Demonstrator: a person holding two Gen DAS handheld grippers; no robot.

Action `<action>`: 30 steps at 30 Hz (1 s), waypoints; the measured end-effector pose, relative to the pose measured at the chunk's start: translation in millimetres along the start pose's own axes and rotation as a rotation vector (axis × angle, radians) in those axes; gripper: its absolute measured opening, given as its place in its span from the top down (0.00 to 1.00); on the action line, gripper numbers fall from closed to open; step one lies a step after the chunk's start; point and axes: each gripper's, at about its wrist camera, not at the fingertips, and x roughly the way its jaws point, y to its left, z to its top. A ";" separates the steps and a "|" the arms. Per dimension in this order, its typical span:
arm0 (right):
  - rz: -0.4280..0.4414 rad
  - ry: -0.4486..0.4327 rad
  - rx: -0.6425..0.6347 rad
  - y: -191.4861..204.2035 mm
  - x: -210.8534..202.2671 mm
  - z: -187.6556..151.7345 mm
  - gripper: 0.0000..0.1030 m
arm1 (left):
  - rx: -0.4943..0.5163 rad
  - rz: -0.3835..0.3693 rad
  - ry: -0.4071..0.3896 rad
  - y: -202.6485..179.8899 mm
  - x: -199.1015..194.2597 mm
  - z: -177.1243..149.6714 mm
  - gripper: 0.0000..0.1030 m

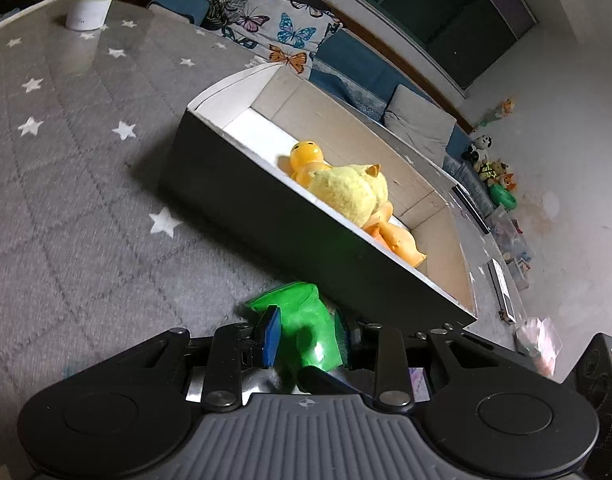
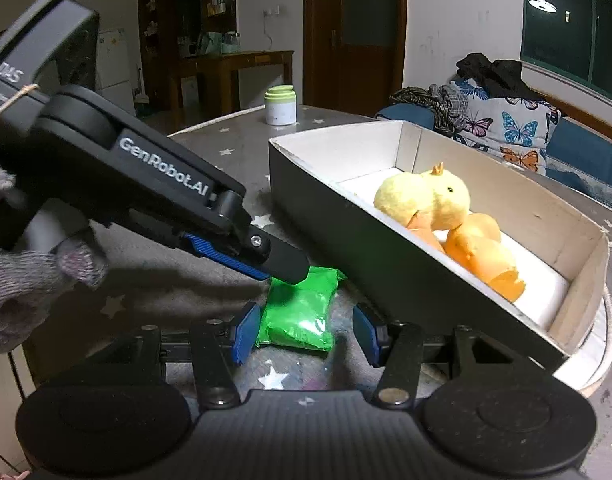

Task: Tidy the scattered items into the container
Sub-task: 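Move the left gripper to the green packet and close on it, then lift the green packet with the left gripper and carry it over the box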

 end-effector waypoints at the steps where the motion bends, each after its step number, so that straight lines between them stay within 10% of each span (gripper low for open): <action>1: 0.001 0.002 -0.001 0.6 1.7 0.2 0.49 | -0.006 0.001 0.004 1.1 0.8 -0.4 0.69; 30: 0.001 0.037 0.030 6.1 9.4 0.9 0.59 | 0.037 0.066 0.003 -12.1 -0.4 -18.1 0.71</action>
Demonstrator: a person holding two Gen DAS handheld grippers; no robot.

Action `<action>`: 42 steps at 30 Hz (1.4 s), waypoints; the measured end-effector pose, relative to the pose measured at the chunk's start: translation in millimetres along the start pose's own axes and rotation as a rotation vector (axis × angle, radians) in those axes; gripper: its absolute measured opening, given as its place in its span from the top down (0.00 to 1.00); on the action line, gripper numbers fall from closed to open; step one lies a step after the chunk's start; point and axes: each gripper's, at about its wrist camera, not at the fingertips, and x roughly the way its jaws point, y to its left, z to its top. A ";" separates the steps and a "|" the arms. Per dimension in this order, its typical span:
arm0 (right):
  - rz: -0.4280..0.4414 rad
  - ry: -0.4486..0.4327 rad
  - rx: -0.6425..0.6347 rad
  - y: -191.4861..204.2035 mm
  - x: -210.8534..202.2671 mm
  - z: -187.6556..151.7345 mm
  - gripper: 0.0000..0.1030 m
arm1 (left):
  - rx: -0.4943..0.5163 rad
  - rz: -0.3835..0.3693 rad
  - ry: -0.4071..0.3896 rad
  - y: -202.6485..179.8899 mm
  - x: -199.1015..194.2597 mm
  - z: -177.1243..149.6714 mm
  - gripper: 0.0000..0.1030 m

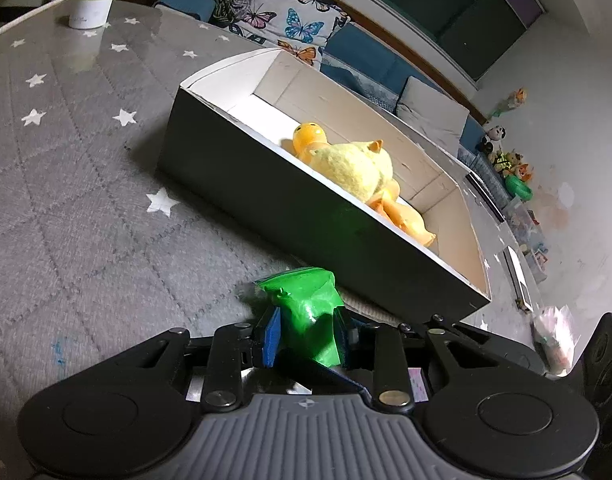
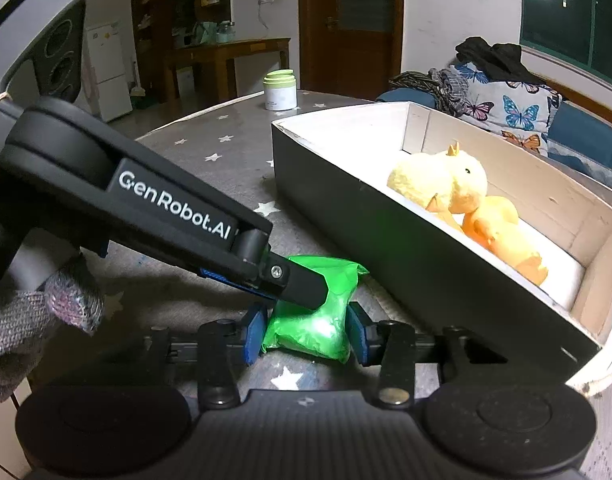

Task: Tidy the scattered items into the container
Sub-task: 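Lift the green packet with the left gripper and carry it over the box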

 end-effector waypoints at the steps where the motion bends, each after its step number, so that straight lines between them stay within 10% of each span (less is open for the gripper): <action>1: 0.000 0.000 0.002 0.5 -1.0 -0.7 0.59 | 0.004 0.004 -0.001 -1.7 0.0 -0.9 0.71; 22: -0.008 -0.040 0.013 18.6 -31.0 -8.6 0.59 | 0.036 0.036 -0.055 -27.2 -25.7 -11.6 0.73; 42: -0.128 -0.201 0.065 -27.6 -51.5 47.4 0.61 | 0.149 -0.054 -0.118 -79.4 -5.5 69.0 0.74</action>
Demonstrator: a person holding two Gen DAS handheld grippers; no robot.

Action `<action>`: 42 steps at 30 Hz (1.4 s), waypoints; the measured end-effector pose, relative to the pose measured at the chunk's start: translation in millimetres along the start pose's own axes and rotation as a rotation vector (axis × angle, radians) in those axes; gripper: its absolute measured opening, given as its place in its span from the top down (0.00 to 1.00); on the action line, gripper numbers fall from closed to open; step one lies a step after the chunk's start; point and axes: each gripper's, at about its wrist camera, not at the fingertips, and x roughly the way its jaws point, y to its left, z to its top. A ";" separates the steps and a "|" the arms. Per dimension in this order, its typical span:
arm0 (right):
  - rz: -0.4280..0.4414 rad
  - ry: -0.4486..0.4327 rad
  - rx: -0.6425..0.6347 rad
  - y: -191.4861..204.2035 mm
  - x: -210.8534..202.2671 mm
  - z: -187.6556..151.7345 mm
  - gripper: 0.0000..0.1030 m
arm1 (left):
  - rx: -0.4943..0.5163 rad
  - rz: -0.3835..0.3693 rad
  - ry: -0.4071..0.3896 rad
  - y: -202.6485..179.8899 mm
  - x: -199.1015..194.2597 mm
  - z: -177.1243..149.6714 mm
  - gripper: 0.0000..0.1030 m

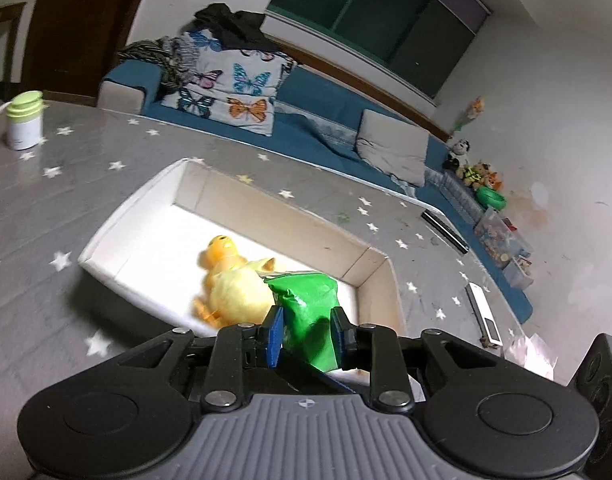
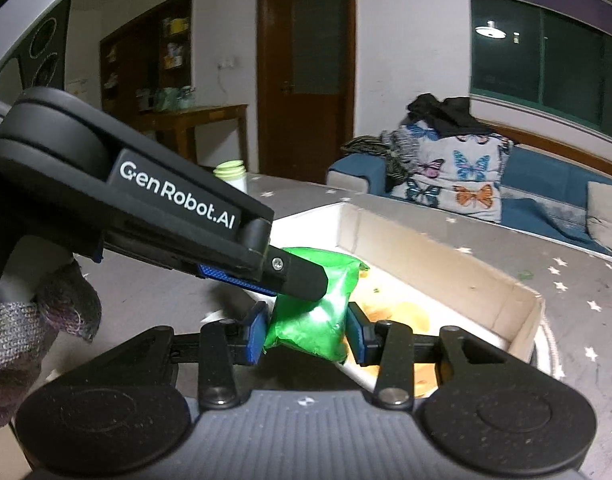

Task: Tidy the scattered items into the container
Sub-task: 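Lift the green packet with the left gripper and carry it over the box, then lower the green packet into the box and open the left gripper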

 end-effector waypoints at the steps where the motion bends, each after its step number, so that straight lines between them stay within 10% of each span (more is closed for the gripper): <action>1: -0.009 0.001 0.007 -4.5 1.9 0.9 0.61 | 0.003 -0.007 0.005 -1.4 5.4 2.7 0.74; 28: -0.062 0.069 0.088 -44.5 33.7 -21.2 0.59 | 0.014 0.001 0.087 2.9 57.4 3.2 0.72; 42: -0.088 0.052 0.085 -47.1 27.9 -20.8 0.40 | 0.063 0.052 0.056 -5.3 46.4 0.1 0.72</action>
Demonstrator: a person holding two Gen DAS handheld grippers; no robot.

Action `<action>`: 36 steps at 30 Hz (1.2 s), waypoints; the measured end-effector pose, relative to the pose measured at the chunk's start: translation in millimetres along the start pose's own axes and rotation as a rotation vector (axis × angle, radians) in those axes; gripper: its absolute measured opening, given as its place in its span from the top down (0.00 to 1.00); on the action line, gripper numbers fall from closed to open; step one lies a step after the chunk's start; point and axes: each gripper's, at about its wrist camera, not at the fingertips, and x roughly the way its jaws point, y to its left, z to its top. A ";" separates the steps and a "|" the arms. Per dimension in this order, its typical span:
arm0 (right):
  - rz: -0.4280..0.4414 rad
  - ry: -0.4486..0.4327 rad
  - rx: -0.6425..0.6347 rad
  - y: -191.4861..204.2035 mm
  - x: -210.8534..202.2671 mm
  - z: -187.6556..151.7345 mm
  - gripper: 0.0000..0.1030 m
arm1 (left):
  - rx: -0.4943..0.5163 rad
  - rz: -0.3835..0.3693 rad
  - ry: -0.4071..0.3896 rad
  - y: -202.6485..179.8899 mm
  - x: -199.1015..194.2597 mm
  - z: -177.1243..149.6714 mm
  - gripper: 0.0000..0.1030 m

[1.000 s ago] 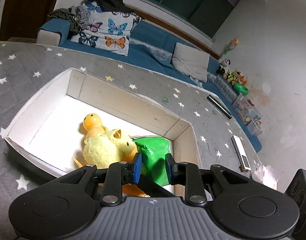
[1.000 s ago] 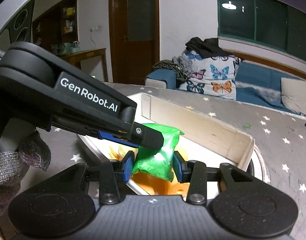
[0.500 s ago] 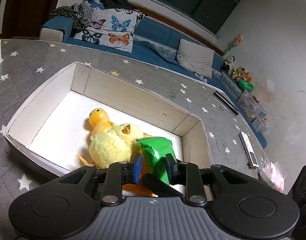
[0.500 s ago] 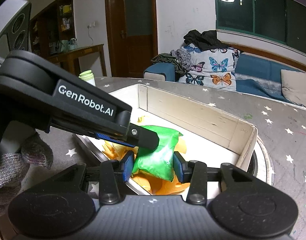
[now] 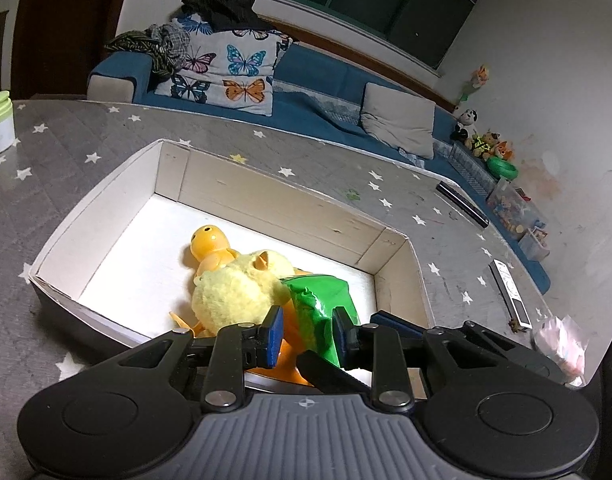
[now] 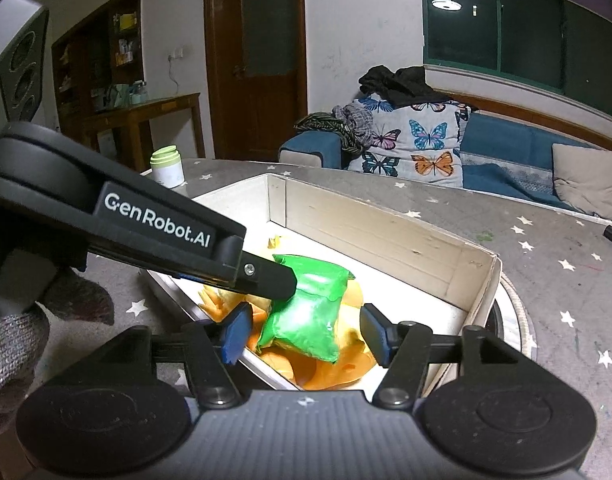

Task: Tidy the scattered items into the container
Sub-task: 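Lower the green packet into the box and open the left gripper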

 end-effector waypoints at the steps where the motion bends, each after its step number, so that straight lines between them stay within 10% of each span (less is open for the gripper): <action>1: -0.001 -0.002 0.000 -0.2 -0.7 0.1 0.38 | 0.002 0.003 -0.002 -0.4 -1.1 -0.4 0.72; 36: -0.057 -0.086 0.010 -1.5 -32.5 -6.2 0.00 | 0.070 0.113 -0.104 -8.1 -50.8 -25.2 0.70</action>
